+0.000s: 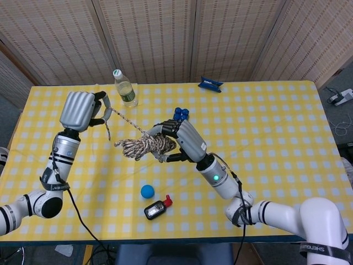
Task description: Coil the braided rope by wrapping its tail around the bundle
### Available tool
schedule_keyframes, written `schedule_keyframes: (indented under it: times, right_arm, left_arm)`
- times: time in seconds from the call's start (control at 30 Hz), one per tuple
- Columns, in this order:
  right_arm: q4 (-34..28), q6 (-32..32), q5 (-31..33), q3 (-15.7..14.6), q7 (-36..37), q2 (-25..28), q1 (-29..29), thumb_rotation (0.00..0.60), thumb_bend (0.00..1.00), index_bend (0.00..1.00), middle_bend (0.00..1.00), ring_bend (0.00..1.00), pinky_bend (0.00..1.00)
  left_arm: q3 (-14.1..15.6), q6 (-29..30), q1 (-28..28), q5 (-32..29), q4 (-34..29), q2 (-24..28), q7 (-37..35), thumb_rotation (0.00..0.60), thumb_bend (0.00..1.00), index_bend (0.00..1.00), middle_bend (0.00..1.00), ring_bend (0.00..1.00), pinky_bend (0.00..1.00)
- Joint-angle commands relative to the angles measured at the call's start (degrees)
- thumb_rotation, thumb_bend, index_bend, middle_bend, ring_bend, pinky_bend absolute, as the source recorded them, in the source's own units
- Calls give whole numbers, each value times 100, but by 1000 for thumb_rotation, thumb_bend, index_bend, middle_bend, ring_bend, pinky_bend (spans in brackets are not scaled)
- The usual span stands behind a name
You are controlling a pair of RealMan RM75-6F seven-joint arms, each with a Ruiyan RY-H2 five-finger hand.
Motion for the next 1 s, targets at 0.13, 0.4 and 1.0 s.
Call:
schedule_keyframes:
  times: [0.13,0.4,1.0]
  right_arm:
    - [53,243,51,148,111,-27,-66,600,303,857,700,539,550]
    - [99,501,123,292,217,-46,-124,600,303,859,702,543,559]
    - [253,353,810,631,-439,-282,-142,600,343,860,702,547,560]
  left_arm:
    - [189,-15,176,-3,30,44,1,600,376,704,919,862,962]
    - [397,-111,341,-57,194,17,9,600,376,704,919,862,962]
    - [593,492,701,758,185,8,-74,600,377,704,919,862,962]
